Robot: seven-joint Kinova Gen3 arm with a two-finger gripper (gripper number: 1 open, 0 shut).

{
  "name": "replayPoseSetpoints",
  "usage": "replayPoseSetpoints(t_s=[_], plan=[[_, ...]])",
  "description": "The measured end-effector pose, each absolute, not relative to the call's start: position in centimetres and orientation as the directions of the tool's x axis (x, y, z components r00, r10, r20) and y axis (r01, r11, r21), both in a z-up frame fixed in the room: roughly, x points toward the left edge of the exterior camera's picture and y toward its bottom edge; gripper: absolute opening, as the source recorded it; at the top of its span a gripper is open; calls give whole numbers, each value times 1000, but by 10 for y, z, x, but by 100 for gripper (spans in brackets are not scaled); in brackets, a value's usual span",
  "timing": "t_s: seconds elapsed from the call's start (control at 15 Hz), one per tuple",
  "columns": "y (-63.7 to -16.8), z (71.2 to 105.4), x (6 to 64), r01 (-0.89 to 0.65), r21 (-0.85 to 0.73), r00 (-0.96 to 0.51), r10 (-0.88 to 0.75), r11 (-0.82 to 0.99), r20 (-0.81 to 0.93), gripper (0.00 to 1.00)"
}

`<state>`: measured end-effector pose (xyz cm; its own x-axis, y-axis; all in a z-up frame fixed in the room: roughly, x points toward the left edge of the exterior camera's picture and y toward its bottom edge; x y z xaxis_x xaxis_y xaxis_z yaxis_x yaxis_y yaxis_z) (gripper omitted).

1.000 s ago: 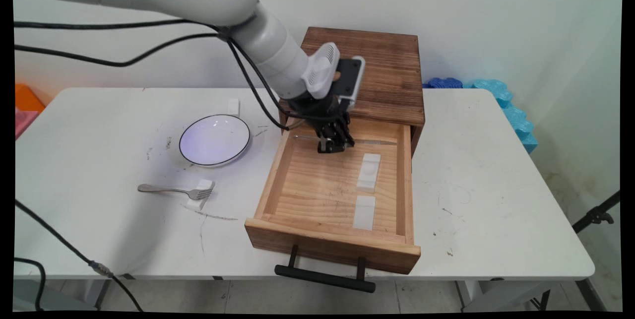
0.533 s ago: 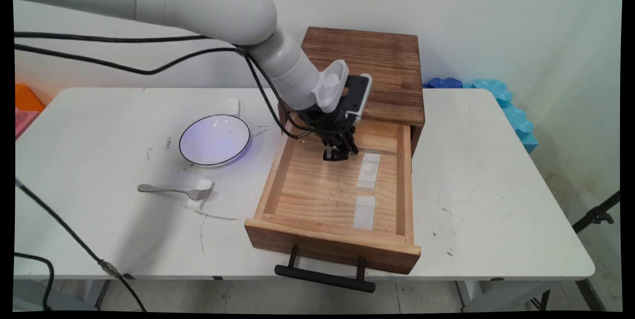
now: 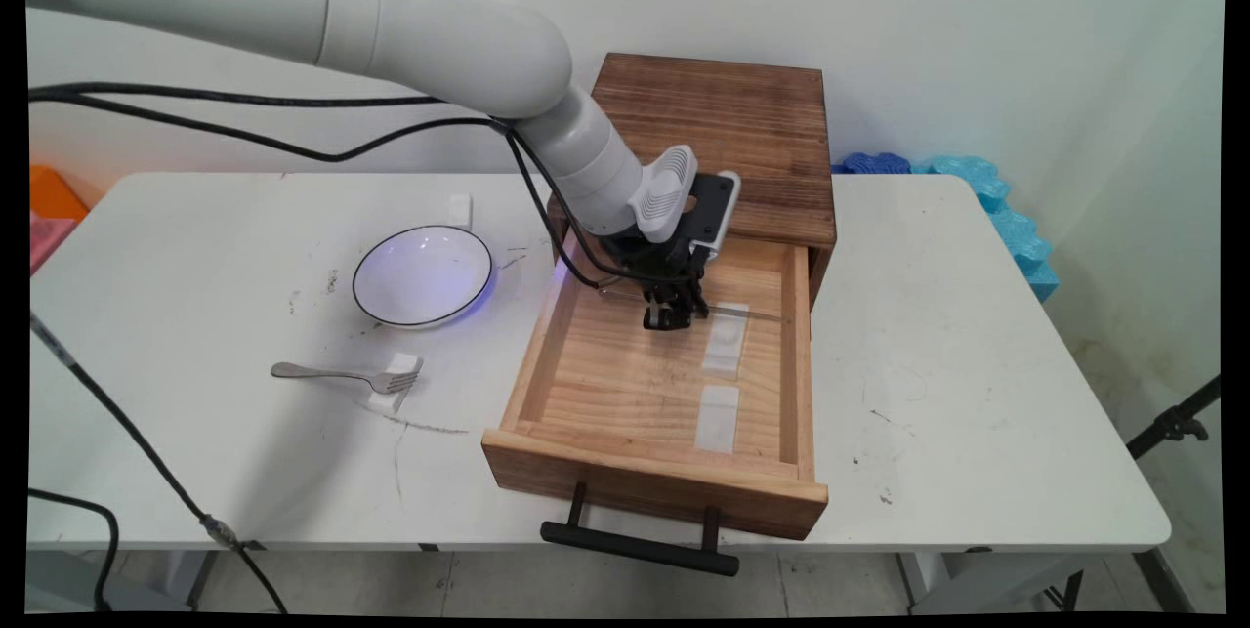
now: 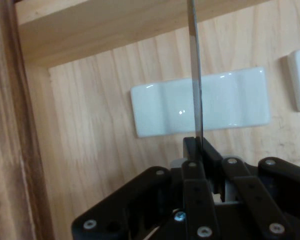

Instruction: Place the picked object into the drawer

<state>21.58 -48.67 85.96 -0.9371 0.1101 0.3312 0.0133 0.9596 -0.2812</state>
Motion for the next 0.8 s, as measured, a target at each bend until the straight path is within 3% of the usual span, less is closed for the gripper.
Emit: replayPoseSetpoints(t_s=[0.13,0.2,0.8], plan=[[-489,854,214,15,-279,-938,111,960,329,0],[-489,853,214,16,-279,-938,111,960,329,100],[-492,845,213,20,-286,-937,118,958,328,100]])
